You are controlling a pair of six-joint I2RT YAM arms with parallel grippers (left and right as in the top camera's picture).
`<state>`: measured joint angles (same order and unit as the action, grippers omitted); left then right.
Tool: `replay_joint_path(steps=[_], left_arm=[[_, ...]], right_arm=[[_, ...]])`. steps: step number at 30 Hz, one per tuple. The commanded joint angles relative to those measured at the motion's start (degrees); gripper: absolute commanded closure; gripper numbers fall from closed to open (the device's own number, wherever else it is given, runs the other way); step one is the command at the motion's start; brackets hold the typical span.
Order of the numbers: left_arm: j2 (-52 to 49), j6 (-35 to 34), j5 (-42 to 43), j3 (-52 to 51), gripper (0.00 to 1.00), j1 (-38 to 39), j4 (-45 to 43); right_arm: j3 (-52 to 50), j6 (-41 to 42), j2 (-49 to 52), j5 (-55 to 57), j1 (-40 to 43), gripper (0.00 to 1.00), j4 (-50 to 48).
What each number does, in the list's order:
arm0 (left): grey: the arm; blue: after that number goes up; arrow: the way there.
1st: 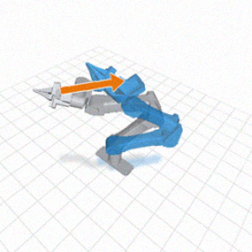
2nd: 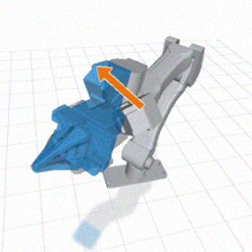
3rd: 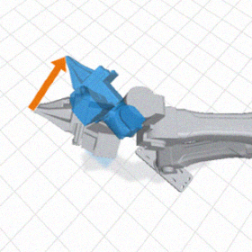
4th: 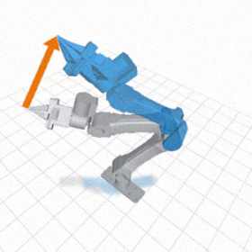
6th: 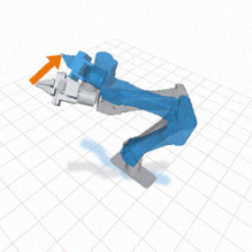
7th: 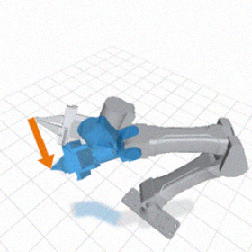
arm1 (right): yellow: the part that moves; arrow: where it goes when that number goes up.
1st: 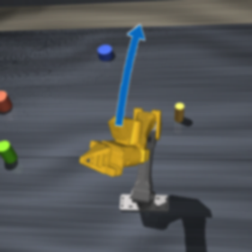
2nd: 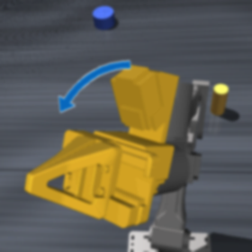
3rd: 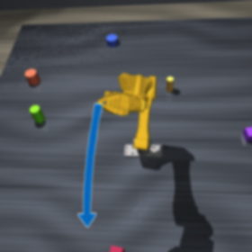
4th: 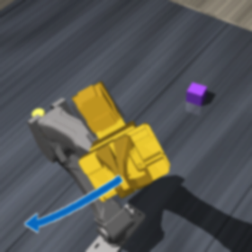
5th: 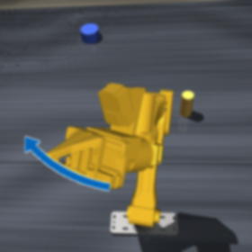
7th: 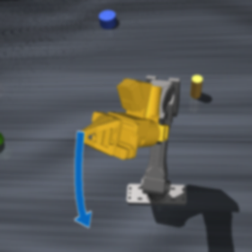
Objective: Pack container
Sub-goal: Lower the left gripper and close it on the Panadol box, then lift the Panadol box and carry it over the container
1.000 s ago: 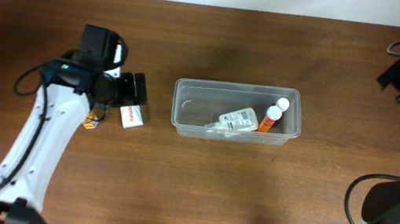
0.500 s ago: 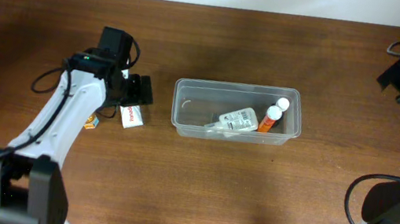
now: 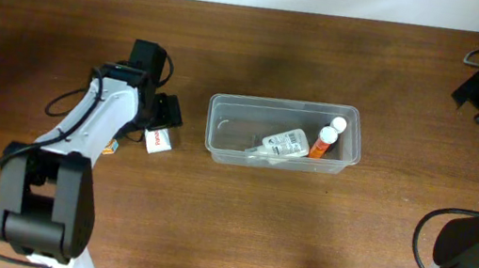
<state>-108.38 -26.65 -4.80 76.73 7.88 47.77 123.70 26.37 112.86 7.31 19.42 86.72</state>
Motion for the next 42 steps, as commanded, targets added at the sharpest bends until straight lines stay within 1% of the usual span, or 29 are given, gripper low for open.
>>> replay_joint_path(steps=[1,11,17,18,19,20,21,22,25,28,32,35,42], left_arm=[[-2.3,-0.9,-0.3,1.2,0.01,0.0,-0.7],[-7.6,-0.9,0.9,1.2,0.01,0.0,-0.9],[-8.3,-0.9,0.9,1.2,0.02,0.0,-1.6],[-8.3,-0.9,0.9,1.2,0.08,0.0,-1.7],[-8.3,-0.9,1.0,1.2,0.11,0.0,-1.9],[-8.3,-0.9,1.0,1.2,0.19,0.0,-2.0],[-8.3,-0.9,1.0,1.2,0.24,0.0,-2.1],[-8.3,-0.9,1.0,1.2,0.28,0.0,-2.1],[-8.3,-0.9,1.0,1.2,0.32,0.0,-2.1],[-8.2,-0.9,1.7,1.2,0.42,0.0,-2.1],[-8.2,-0.9,2.4,1.2,0.44,0.0,-2.2],[-8.2,-0.9,2.4,1.2,0.48,0.0,-2.2],[-8.2,-0.3,2.4,4.8,0.47,-0.1,-0.1]], right_arm=[[0.6,0.3,-1.0,0.7,0.1,0.02,-0.1],[0.6,0.3,-1.0,0.7,0.1,0.02,-0.2],[0.6,0.3,-1.0,0.7,0.1,0.02,-0.1],[0.6,0.3,-0.9,0.7,0.1,0.02,-0.1],[0.6,0.3,-1.0,0.7,0.1,0.02,-0.1],[0.6,0.3,-0.9,0.7,0.1,0.02,-0.1],[0.6,0.3,-0.9,0.7,0.1,0.02,-0.1],[0.6,0.3,-0.9,0.7,0.1,0.02,-0.2],[0.6,0.3,-1.0,0.7,0.1,0.01,-0.1],[0.6,0.3,-0.9,0.7,0.1,0.02,-0.1],[0.6,0.3,-0.9,0.7,0.1,0.02,-0.1],[0.6,0.3,-0.9,0.7,0.1,0.02,-0.1],[0.6,0.3,-0.9,0.7,0.1,0.02,-0.1]])
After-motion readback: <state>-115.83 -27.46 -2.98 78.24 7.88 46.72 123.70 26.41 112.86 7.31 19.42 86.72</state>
